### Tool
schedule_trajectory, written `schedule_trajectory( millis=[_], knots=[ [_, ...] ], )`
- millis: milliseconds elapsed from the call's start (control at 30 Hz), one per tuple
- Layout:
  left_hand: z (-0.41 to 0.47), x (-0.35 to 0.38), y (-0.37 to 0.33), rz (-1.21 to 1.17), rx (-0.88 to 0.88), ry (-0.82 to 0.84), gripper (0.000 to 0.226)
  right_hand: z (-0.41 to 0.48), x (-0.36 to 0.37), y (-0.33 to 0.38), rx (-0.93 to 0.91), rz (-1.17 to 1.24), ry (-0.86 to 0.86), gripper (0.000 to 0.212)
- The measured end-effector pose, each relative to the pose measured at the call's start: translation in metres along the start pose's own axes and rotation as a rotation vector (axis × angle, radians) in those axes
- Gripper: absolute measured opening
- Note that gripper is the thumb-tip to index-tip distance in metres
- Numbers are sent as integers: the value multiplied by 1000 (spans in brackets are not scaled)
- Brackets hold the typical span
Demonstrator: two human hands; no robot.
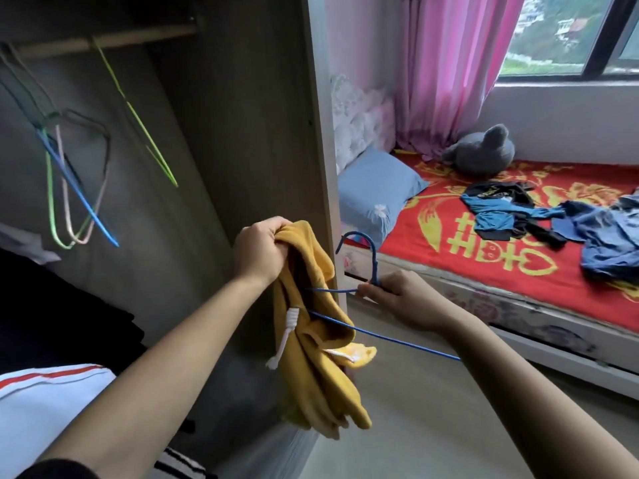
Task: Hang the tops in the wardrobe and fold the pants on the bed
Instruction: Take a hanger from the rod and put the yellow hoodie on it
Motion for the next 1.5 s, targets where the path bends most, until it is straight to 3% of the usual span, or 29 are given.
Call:
schedule_trajectory(
  millis=[100, 200, 333, 467, 633, 767, 900, 933, 1000, 1100, 1167, 1267, 1400, 1500],
  knots=[
    [8, 0, -22, 32, 91, -19, 3, 12, 9, -8, 18, -124, 61, 36],
    [10, -5, -32, 147, 163, -28, 8, 15, 1, -12, 18, -192, 47, 38],
    [3, -12, -12, 229, 66, -49, 13, 5, -48, -4, 8, -190, -70, 35],
    [-12, -13, 7, 243, -49, -20, 10, -2, -70, 3, -36, -125, -51, 30],
    [-24, -15, 6, 178, -118, -10, 13, 4, -27, 8, -122, -43, -36, 30],
    [-29, -20, 0, 85, -132, -18, 16, 9, 27, 12, -126, -104, 3, 43],
    [-33, -18, -11, 13, -104, -22, 20, 15, 64, 26, -112, -96, -125, 28],
    [-34, -19, -11, -24, -119, -47, 24, 16, 69, 26, -90, -31, -180, 30],
    [-36, -22, -9, -130, -160, -85, 28, 18, 77, 26, -49, 85, -238, 57],
    [-41, -27, -10, -237, -196, -69, 24, 31, 93, 28, 27, 135, -159, 90],
    [-43, -29, -11, -266, -208, -44, 19, 41, 101, 35, 54, 218, -33, 76],
    [-47, -32, -7, -299, -226, -35, 19, 48, 113, 53, 34, 350, 86, 28],
    [-49, -52, 6, -288, -195, -97, 20, 48, 111, 65, 47, 386, 52, 33],
    [-58, -72, 28, 46, -96, -121, 23, 48, 84, 66, 43, 472, -54, 34]
  ],
)
Point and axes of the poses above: each hand's wrist, its own z-axis towards the middle knuckle, its own x-axis out of the palm, y = z × x, the point moved 4 cm from there along z, towards the middle knuckle, and after that the axes turned 8 degrees about x, right-handed, at the moved point
